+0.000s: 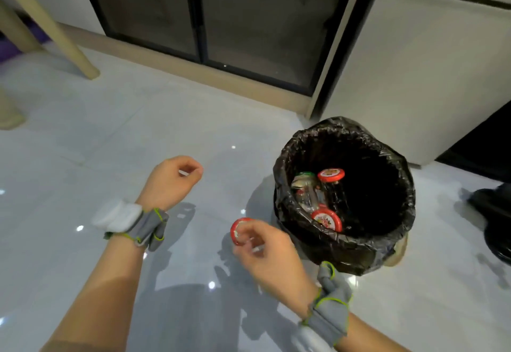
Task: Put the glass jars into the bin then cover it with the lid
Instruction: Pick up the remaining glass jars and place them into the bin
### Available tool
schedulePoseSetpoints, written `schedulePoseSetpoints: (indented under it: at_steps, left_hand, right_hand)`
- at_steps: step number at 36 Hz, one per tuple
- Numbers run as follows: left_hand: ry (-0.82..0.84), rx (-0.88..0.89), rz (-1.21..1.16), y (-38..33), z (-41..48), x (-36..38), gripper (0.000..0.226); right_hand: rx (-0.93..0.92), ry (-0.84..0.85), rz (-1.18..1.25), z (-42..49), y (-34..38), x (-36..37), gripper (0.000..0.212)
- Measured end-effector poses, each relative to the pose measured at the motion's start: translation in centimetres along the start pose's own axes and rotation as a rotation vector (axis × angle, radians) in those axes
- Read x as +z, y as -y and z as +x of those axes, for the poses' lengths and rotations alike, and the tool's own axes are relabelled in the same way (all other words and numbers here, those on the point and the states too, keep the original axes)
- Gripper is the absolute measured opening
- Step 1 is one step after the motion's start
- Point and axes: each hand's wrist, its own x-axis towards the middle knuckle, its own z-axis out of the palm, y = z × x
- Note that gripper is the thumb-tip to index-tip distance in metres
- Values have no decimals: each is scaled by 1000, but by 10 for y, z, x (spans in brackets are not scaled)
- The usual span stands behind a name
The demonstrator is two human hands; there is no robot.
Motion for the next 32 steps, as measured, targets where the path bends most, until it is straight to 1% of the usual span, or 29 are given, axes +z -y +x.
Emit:
schedulePoseSetpoints:
  at_steps: [3, 5, 6, 9, 11, 12, 15, 21, 24, 27, 29, 32]
  left_hand:
    - [-8, -51, -17, 18, -2, -7, 20]
    - [-9, -73, -35, 23, -3, -9, 19]
    - [-7, -78, -52, 26, -4, -11, 20]
    - [8, -80, -131, 27, -6, -11, 19]
    - [38, -70, -201, 24, -7, -11, 14]
    - [55, -55, -224, 20, -8, -10, 12]
    - [88, -2, -250, 11, -8, -10, 9]
    - [83, 41, -244, 0, -7, -16, 7]
    - [104, 35, -185, -3, -8, -16, 8]
    - [148, 38, -35, -1, -9, -12, 8]
    - [180, 23, -7, 1, -10, -10, 10]
    - [211, 4, 2, 1, -11, -10, 13]
  right_hand:
    - [241, -10, 46, -2, -44, 33, 29]
    - [370, -76, 52, -1, -64, 42, 33]
    - [413, -110, 41, 2, -70, 46, 41]
    - [441, -185, 80, 16, -81, 54, 71]
    - [423, -193, 80, 29, -85, 58, 84]
    - [408, -186, 70, 35, -89, 58, 87]
    - [353, -179, 44, 50, -98, 60, 75]
    - [325, -132, 23, 60, -101, 60, 55]
    - [313, -141, 45, 59, -98, 59, 53]
    - [297, -162, 94, 58, -94, 59, 54]
    - [261, -152, 109, 54, -80, 55, 59]
    - [181, -142, 156, 44, -54, 47, 52]
